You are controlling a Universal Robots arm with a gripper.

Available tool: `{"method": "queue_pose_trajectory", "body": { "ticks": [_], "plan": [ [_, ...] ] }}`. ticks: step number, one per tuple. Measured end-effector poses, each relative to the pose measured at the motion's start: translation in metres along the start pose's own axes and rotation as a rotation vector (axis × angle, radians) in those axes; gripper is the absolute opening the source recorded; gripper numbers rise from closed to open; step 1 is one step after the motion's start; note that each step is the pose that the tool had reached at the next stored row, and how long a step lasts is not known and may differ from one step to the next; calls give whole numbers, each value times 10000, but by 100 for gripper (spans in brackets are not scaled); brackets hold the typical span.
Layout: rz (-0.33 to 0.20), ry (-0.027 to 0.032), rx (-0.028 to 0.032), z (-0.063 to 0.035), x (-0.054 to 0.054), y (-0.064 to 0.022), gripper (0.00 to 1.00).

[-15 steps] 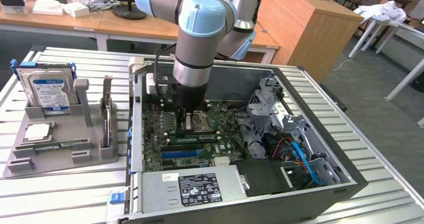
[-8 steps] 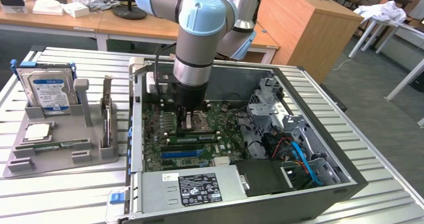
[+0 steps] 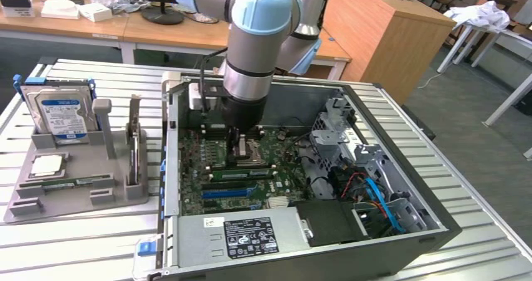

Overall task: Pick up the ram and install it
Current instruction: 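Press down the ram until it locks into place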

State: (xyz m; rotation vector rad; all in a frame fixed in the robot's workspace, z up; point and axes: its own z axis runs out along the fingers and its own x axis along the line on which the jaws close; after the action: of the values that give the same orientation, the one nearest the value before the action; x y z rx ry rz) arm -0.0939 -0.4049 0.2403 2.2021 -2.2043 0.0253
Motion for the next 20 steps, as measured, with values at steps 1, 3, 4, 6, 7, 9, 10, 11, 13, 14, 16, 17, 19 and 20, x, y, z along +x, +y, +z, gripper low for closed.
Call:
{"method": "queue_pose_trajectory", "body": {
  "ticks": [1,3,4,6,7,9,10,11,13,14,16,17,19,20],
  "plan": [
    [-1,-2,-2,-14,0,-25,10],
    [-1,-10,-13,-33,0,-80,10],
    [0,-14,-23,-41,1,-113,10],
    [-3,-19,-34,-50,1,-174,10],
    [-3,-20,-36,-54,2,-200,10],
    [-1,-28,-42,-62,1,-253,10],
    [-2,-31,-48,-66,2,-279,10],
    [-3,-35,-50,-69,2,-296,10],
    [-3,-44,-59,-69,2,-317,10],
    [-3,-45,-67,-69,2,-318,10],
    [-3,-42,-69,-70,2,-319,10],
    [-3,-43,-68,-73,2,-319,10],
    [-3,-43,-68,-77,2,-318,10],
    [-3,-43,-68,-77,2,-318,10]
  ]
}}
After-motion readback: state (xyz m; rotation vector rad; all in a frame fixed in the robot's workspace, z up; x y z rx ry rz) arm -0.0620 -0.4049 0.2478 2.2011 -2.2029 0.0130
